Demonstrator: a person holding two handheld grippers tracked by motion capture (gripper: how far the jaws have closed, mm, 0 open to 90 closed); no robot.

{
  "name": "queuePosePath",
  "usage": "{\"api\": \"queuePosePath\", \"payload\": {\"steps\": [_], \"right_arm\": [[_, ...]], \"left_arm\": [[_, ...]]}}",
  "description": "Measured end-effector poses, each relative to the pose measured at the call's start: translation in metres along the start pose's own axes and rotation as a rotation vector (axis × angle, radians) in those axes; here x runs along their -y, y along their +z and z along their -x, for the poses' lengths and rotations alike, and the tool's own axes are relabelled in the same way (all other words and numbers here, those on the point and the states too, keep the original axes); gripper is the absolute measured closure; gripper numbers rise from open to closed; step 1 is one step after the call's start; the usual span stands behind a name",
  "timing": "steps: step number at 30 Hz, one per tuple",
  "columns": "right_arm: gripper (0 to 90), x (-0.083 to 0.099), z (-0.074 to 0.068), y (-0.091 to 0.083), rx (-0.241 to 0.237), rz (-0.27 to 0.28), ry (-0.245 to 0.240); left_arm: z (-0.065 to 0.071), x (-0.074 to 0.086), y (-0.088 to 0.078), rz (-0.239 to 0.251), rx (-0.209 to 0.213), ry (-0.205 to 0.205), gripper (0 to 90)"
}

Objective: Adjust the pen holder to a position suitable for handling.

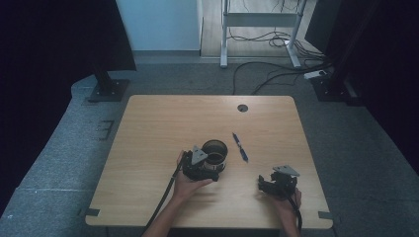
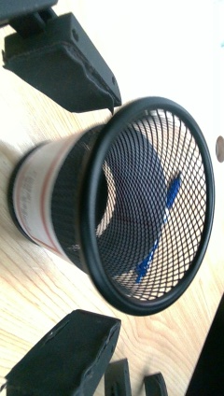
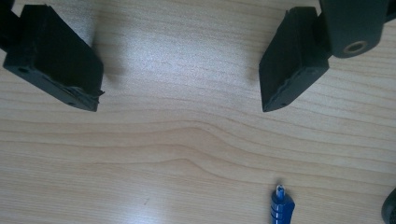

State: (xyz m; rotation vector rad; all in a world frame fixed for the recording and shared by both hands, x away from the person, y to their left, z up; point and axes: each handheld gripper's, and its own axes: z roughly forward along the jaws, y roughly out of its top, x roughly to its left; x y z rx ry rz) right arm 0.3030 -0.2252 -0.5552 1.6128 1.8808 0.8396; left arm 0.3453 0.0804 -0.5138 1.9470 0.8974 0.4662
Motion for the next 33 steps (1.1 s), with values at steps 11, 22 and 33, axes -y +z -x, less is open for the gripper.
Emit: {"api": "queuePosePath", "payload": {"steps": [11,22,33], "right_arm": [[13.1,0.0,0.0,0.0,0.0,0.0,0.0],[13.1,0.0,0.0,0.0,0.0,0.0,0.001],[13.1,0.0,0.0,0.0,-0.001,0.0,0.002]], "left_arm": [[-0.007,0.007,-0.032,-0.01,0.011,-0.01,0.0],[-0.016,0.022,-0.063,-0.027,0.022,-0.034,4.0],[-0.029,0.055,-0.083,-0.073,-0.065,-0.058,6.1]]}}
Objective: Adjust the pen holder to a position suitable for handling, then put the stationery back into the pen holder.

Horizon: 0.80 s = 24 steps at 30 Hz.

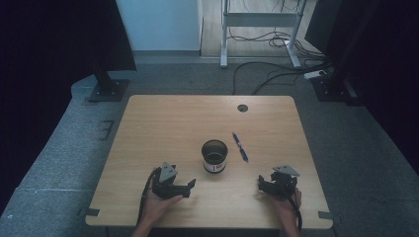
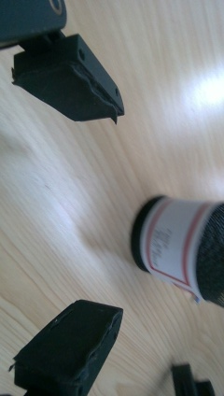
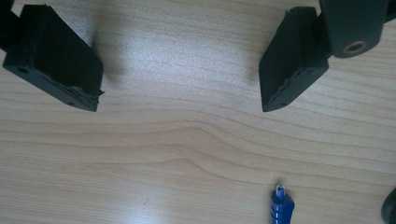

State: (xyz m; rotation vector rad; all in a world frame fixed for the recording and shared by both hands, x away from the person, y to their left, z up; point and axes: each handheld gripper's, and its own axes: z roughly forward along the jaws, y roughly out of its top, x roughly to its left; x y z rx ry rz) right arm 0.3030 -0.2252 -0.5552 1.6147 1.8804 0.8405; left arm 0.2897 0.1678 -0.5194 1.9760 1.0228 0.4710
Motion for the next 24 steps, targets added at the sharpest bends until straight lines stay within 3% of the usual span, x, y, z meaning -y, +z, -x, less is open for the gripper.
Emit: {"api": "queuePosePath", "payload": {"steps": [9,24], "right_arm": [[13.0,0.0,0.0,0.0,-0.002,0.0,0.0],[13.1,0.001,-0.001,-0.001,0.005,0.001,0.016]], "left_arm": [[-0.012,0.02,-0.002,-0.057,-0.038,-0.014,7.6],[-0.015,0.023,-0.002,-0.071,-0.049,-0.033,9.2]]}}
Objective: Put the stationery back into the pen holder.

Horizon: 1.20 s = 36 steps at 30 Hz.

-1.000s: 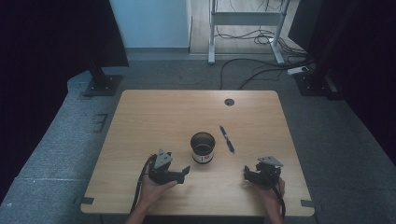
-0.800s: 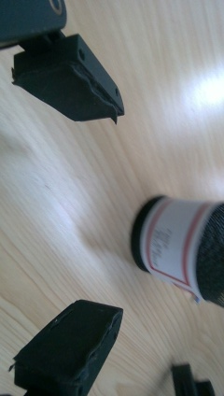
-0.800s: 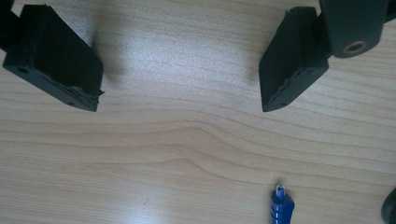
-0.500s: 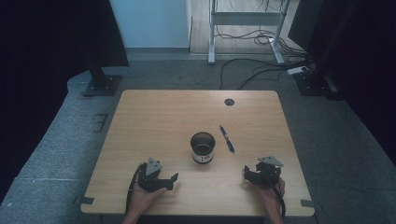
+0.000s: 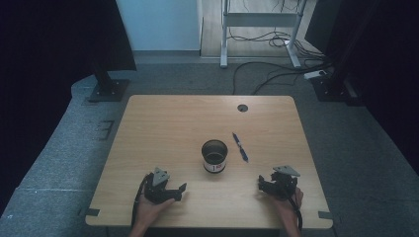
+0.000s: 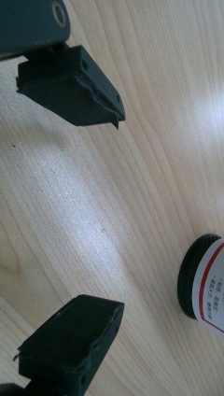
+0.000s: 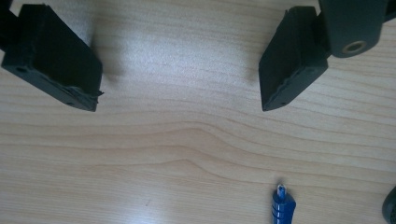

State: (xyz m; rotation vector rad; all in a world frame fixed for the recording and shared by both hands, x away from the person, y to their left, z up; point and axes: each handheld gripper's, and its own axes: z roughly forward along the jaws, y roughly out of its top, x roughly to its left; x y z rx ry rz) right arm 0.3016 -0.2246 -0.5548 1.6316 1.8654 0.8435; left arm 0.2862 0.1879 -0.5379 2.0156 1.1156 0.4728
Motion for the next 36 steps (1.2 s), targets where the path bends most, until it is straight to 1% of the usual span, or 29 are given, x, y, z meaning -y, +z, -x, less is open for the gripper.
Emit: {"api": "queuePosePath", "payload": {"steps": [3,5,6,8,11,13,15,16,17,21,23,24,28,30,31,36], "right_arm": [[15.1,0.0,-0.002,-0.001,0.0,0.004,-0.001],[18.7,-0.003,-0.004,-0.003,-0.007,0.022,0.005],[18.7,-0.003,-0.004,-0.003,-0.007,0.022,0.005],[21.7,-0.007,-0.006,-0.006,0.001,0.041,-0.005],[25.5,-0.015,-0.009,-0.008,-0.012,0.059,-0.007],[27.3,-0.022,-0.01,-0.007,-0.028,0.065,-0.007],[28.7,-0.027,-0.013,-0.007,-0.02,0.068,-0.02],[28.8,-0.033,-0.015,-0.006,-0.019,0.071,-0.033],[28.8,-0.033,-0.015,-0.006,-0.019,0.071,-0.033],[29.3,-0.044,-0.02,-0.001,-0.026,0.077,-0.045],[30.3,-0.053,-0.023,0.004,-0.033,0.08,-0.056],[30.3,-0.053,-0.023,0.004,-0.033,0.08,-0.056],[33.8,-0.066,-0.025,0.006,-0.054,0.087,-0.038],[35.2,-0.074,-0.028,0.007,-0.075,0.095,-0.024],[35.2,-0.074,-0.028,0.007,-0.075,0.095,-0.024],[36.7,-0.086,-0.033,0.015,-0.101,0.086,-0.027]], "left_arm": [[0.001,0.0,0.002,-0.005,0.002,0.004,9.4],[0.003,0.001,0.002,-0.007,0.009,0.005,9.4],[0.003,0.001,0.002,-0.008,0.015,0.003,9.4],[0.005,0.001,0.002,-0.007,0.019,0.009,9.4],[0.006,0.0,0.001,-0.005,0.02,0.02,9.4],[0.005,0.0,-0.001,0.008,0.013,0.014,10.8],[0.003,-0.001,-0.004,0.025,0.006,0.004,12.4],[0.002,-0.001,-0.005,0.031,0.01,-0.003,12.6],[0.002,-0.002,-0.006,0.03,0.01,-0.005,12.6],[-0.001,-0.002,-0.009,0.03,0.018,-0.018,12.4],[-0.001,-0.001,-0.008,0.023,0.018,-0.018,12.3],[-0.001,-0.001,-0.008,0.019,0.02,-0.021,12.3],[-0.001,-0.002,-0.007,0.006,0.025,-0.018,12.3],[-0.001,-0.002,-0.008,0.007,0.029,-0.019,12.3],[-0.001,-0.002,-0.009,0.006,0.032,-0.018,12.3],[-0.002,-0.001,-0.009,-0.004,0.034,-0.023,12.3]]}}
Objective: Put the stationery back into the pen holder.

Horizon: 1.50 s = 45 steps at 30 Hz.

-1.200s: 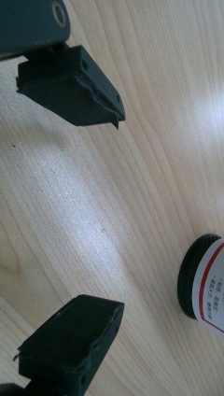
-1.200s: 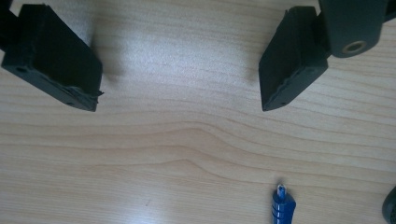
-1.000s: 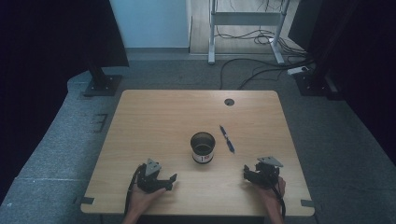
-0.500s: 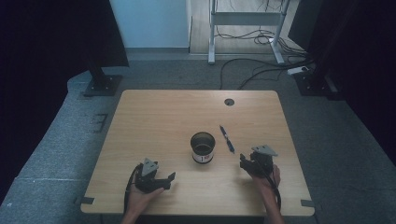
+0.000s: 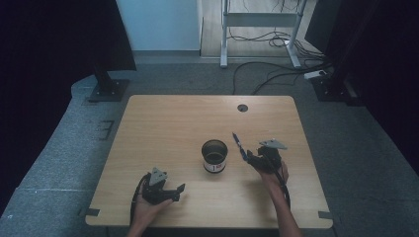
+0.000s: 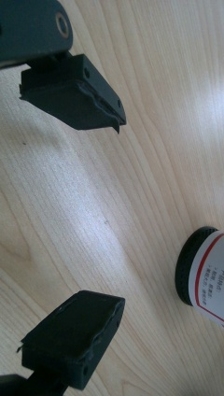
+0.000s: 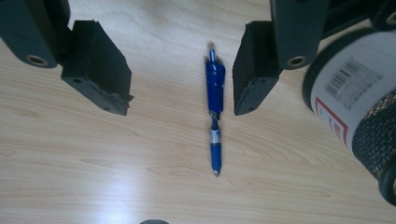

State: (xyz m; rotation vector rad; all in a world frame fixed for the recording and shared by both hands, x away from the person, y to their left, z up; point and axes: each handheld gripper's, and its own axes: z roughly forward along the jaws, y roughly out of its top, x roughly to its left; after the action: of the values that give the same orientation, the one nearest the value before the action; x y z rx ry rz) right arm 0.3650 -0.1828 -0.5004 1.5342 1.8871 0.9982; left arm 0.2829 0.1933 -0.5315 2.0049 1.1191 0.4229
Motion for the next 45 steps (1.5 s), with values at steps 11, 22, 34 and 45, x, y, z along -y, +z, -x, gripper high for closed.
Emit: {"api": "queuePosePath", "payload": {"steps": [11,22,34,45], "right_arm": [[37.6,-0.023,-0.013,0.017,-0.013,-0.011,-0.022],[39.1,-0.042,-0.017,0.035,-0.04,-0.019,-0.012],[43.3,-0.047,-0.018,0.052,-0.034,-0.031,-0.028],[50.0,-0.048,-0.018,0.077,-0.067,-0.049,-0.048]], "left_arm": [[-0.001,0.001,0.003,-0.034,-0.002,0.004,12.3],[-0.001,0.003,0.005,-0.041,-0.002,-0.002,12.4],[-0.002,0.003,0.006,-0.049,-0.003,0.004,12.6],[-0.004,0.003,0.005,-0.045,-0.004,-0.001,13.0]]}}
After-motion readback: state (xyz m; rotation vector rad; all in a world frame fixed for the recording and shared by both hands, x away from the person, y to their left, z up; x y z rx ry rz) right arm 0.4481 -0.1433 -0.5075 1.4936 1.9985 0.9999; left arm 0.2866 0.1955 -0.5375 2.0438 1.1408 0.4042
